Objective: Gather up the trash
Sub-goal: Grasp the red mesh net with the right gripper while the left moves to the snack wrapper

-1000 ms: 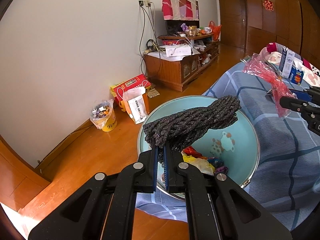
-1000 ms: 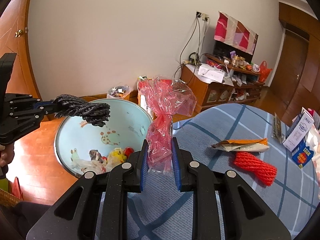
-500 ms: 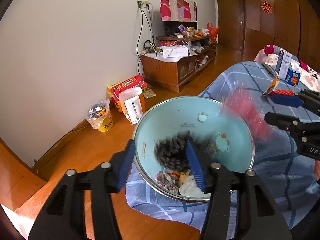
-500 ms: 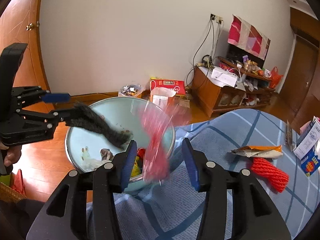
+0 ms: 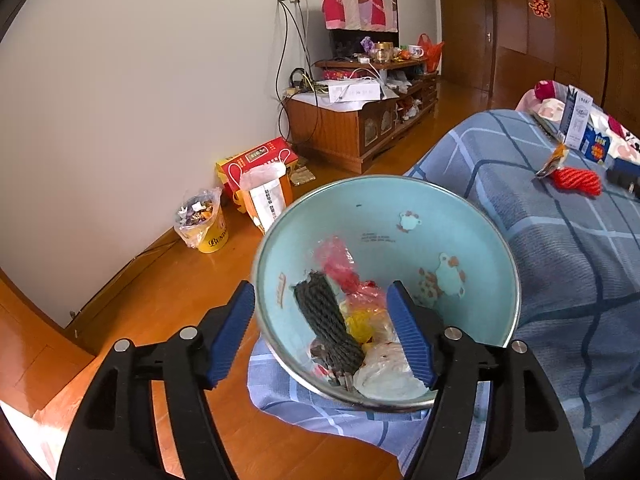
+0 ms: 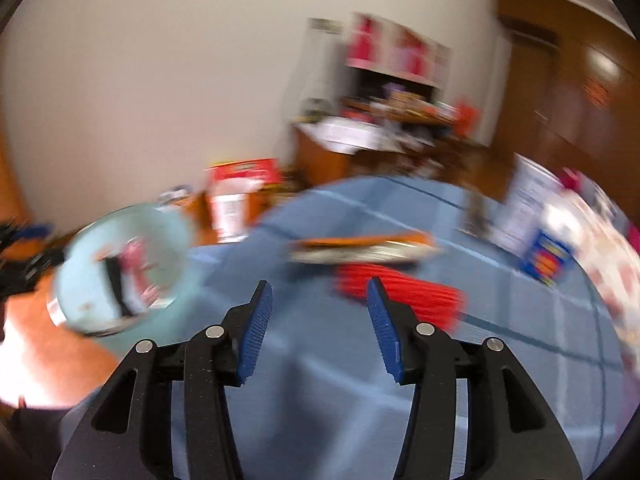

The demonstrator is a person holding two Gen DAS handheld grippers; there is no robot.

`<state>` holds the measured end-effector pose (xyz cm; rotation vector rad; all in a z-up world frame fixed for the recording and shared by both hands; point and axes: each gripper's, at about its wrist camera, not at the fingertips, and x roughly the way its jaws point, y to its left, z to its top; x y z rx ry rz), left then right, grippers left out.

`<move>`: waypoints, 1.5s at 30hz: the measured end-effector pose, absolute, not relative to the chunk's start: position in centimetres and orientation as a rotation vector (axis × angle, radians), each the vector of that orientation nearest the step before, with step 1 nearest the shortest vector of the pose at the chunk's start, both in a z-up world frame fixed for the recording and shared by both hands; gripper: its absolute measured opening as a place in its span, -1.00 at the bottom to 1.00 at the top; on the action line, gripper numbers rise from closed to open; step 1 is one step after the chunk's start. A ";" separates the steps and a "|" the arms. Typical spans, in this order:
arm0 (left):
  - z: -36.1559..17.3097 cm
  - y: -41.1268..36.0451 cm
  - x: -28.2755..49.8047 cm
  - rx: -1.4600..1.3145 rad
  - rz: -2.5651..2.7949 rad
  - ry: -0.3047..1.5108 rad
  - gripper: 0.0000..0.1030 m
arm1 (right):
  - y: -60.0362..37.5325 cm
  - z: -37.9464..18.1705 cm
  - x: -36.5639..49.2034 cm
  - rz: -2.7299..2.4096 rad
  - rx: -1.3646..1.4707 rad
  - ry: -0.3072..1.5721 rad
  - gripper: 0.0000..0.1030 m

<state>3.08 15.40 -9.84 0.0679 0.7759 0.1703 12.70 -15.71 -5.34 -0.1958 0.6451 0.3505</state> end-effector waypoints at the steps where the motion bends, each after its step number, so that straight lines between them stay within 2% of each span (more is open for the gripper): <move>1: -10.1 15.3 3.4 0.071 0.173 0.779 0.32 | -17.1 -5.4 13.4 0.306 -0.178 0.656 -0.04; 6: -10.5 15.0 4.9 0.076 0.192 0.776 0.36 | -21.8 -6.7 16.8 0.199 -0.101 0.733 -0.04; 15: -10.4 13.9 6.1 0.074 0.170 0.772 0.46 | -21.3 -8.8 19.4 0.214 -0.089 0.815 -0.09; 18: -10.5 13.8 6.0 0.076 0.165 0.777 0.46 | -21.4 -10.1 20.6 0.237 -0.068 0.882 -0.41; 20: -10.5 13.8 6.0 0.074 0.164 0.777 0.46 | -21.9 -10.5 21.0 0.258 -0.036 0.902 -0.52; 21: -10.4 13.8 6.0 0.073 0.163 0.776 0.46 | -22.1 -10.4 20.9 0.265 -0.025 0.901 -0.75; 22: -10.5 13.7 6.0 0.074 0.162 0.774 0.46 | -22.1 -10.3 20.8 0.271 -0.023 0.900 -0.79; 31: -8.8 10.4 6.2 0.092 0.090 0.740 0.47 | -25.4 -8.3 16.1 0.229 0.003 0.853 -0.81; 45: -7.4 -1.9 10.9 0.181 -0.089 0.690 0.49 | -37.0 -8.5 12.3 0.047 0.130 0.842 -0.81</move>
